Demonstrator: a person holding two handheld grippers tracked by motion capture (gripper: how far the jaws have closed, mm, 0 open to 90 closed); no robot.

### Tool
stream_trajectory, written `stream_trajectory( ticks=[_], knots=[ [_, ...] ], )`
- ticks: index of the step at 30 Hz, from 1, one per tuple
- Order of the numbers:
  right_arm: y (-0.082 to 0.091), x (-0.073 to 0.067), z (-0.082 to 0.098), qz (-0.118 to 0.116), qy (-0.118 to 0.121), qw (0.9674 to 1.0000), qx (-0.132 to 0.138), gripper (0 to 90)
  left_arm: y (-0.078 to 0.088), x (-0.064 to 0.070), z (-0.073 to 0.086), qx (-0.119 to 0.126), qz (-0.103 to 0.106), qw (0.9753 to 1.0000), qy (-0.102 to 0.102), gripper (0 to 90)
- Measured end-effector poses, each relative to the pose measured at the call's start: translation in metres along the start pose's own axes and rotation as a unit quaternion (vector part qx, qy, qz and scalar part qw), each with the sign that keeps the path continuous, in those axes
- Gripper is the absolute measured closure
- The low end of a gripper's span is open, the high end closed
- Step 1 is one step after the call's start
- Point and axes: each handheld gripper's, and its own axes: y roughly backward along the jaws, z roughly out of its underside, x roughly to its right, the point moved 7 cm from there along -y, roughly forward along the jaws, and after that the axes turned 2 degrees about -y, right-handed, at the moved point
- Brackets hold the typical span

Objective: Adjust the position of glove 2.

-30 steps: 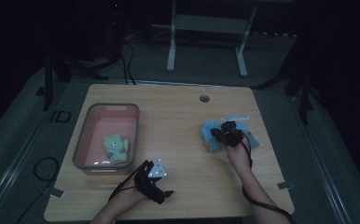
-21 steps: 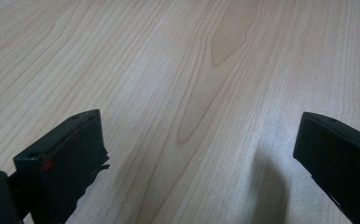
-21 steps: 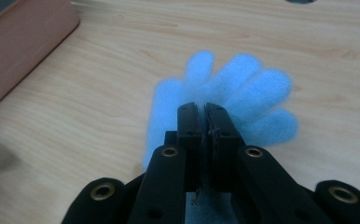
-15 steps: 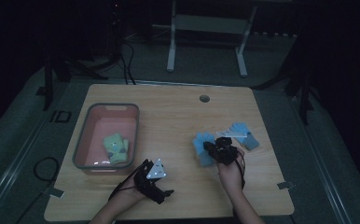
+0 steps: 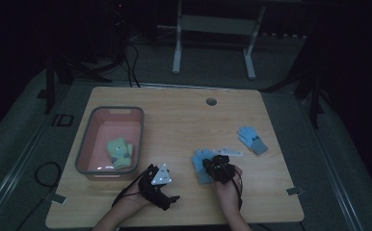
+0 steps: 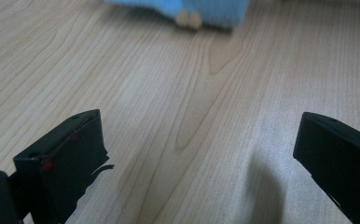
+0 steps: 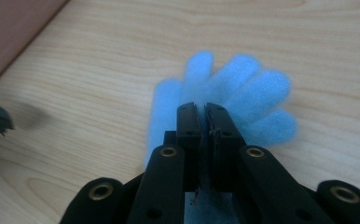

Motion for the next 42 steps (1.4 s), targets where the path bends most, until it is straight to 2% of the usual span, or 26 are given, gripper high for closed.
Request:
stream_trajectory(
  ticks=[5, 7, 10, 12, 14, 19, 20, 21, 25, 26, 30, 32, 33, 34, 42],
  knots=[
    [-0.010, 0.004, 0.009, 0.018, 0.010, 0.9997, -0.014, 74.6, 0.000, -0.001, 0.000, 0.002, 0.001, 1.0000, 0.003, 2.4],
    [-0.013, 0.004, 0.011, 0.016, 0.011, 0.9997, -0.015, 69.3, 0.000, -0.001, 0.001, 0.000, 0.001, 1.0000, 0.003, 2.4],
    [-0.013, 0.000, 0.012, 0.019, 0.026, 0.9994, -0.014, 59.4, 0.000, 0.000, 0.001, 0.002, 0.001, 1.0000, 0.003, 2.4],
    [-0.012, -0.002, 0.011, 0.021, 0.030, 0.9992, -0.014, 57.2, 0.000, 0.000, 0.001, 0.002, 0.001, 1.0000, 0.003, 2.4],
    [-0.007, -0.004, 0.008, 0.012, 0.030, 0.9994, -0.011, 55.8, 0.000, 0.000, 0.001, 0.002, 0.002, 1.0000, 0.004, 2.4],
    [0.006, -0.001, -0.003, -0.003, 0.047, 0.9989, 0.002, 55.4, 0.000, -0.001, 0.001, 0.002, 0.003, 1.0000, 0.004, 2.4],
    [0.009, 0.003, -0.006, 0.001, 0.059, 0.9982, 0.007, 54.9, 0.000, -0.001, 0.001, 0.001, 0.003, 1.0000, 0.003, 2.4],
    [0.010, 0.007, -0.007, 0.001, 0.062, 0.9980, 0.011, 56.7, 0.000, -0.001, 0.001, 0.001, 0.003, 1.0000, 0.003, 2.4],
    [0.012, 0.022, -0.008, -0.006, 0.056, 0.9984, 0.002, 57.3, 0.001, -0.001, 0.001, 0.001, 0.002, 1.0000, 0.004, 2.4],
    [0.015, 0.033, -0.009, -0.005, 0.067, 0.9978, -0.001, 59.2, 0.001, -0.001, 0.001, 0.002, 0.003, 1.0000, 0.005, 2.4],
    [0.022, 0.055, -0.012, -0.012, 0.078, 0.9969, -0.001, 62.0, 0.000, -0.001, 0.002, 0.000, 0.002, 1.0000, 0.005, 2.4],
    [0.024, 0.060, -0.013, -0.012, 0.081, 0.9966, -0.004, 62.6, 0.000, -0.001, 0.002, -0.001, 0.002, 1.0000, 0.004, 2.4],
    [0.028, 0.074, -0.015, -0.009, 0.093, 0.9957, -0.003, 62.6, 0.000, -0.001, 0.002, 0.000, 0.002, 1.0000, 0.006, 2.4],
    [0.029, 0.080, -0.016, -0.002, 0.097, 0.9953, -0.003, 62.5, -0.001, -0.001, 0.002, 0.000, 0.002, 1.0000, 0.006, 2.4],
    [0.037, 0.117, -0.021, 0.024, 0.092, 0.9954, 0.005, 61.8, -0.001, -0.001, 0.002, -0.002, 0.002, 1.0000, 0.005, 2.4]
  ],
)
